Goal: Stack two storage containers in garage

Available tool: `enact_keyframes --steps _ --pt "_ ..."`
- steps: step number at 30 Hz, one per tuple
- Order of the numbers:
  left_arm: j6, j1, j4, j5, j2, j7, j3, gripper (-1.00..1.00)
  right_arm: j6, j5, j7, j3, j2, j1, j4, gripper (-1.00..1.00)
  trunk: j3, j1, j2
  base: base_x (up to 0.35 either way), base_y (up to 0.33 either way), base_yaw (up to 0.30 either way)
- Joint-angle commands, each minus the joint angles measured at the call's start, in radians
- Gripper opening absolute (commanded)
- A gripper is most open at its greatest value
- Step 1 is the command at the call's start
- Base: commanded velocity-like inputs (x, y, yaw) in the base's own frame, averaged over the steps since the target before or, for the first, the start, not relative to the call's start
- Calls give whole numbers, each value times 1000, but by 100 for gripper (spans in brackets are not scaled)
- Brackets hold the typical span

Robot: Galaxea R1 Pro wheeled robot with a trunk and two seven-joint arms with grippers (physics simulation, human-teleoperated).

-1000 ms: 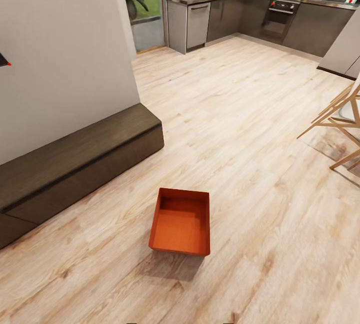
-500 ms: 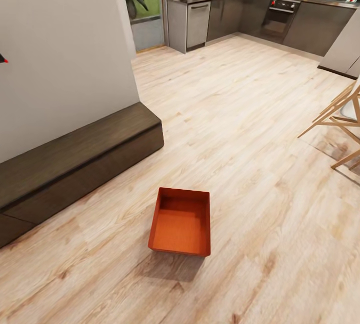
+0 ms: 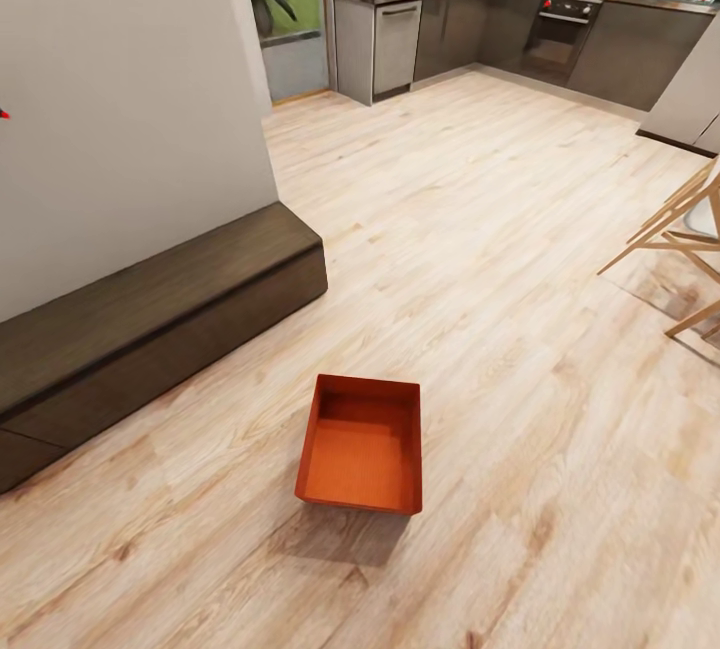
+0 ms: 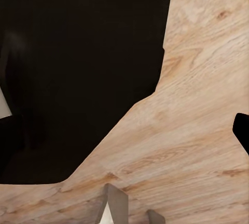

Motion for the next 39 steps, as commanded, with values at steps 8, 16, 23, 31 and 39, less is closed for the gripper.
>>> enact_keyframes --steps 8,16,23,31,39 --pt "-1 0 0 0 -1 2 8 100 -6 0 2 5 0 -1 3 100 -26 31 -57 0 0 0" --pt "-1 0 0 0 -1 2 8 100 -6 0 2 5 0 -1 3 100 -51 61 -113 0 0 0" --pt "-1 0 1 0 0 2 8 100 -6 0 1 5 0 -1 3 100 -73 88 -162 0 0 0" --pt "-1 0 1 0 0 2 8 100 -6 0 1 5 0 0 3 100 -98 119 -218 0 0 0" --pt "-1 0 0 0 0 2 8 100 -6 0 0 5 0 0 3 100 -123 150 -274 0 0 0"
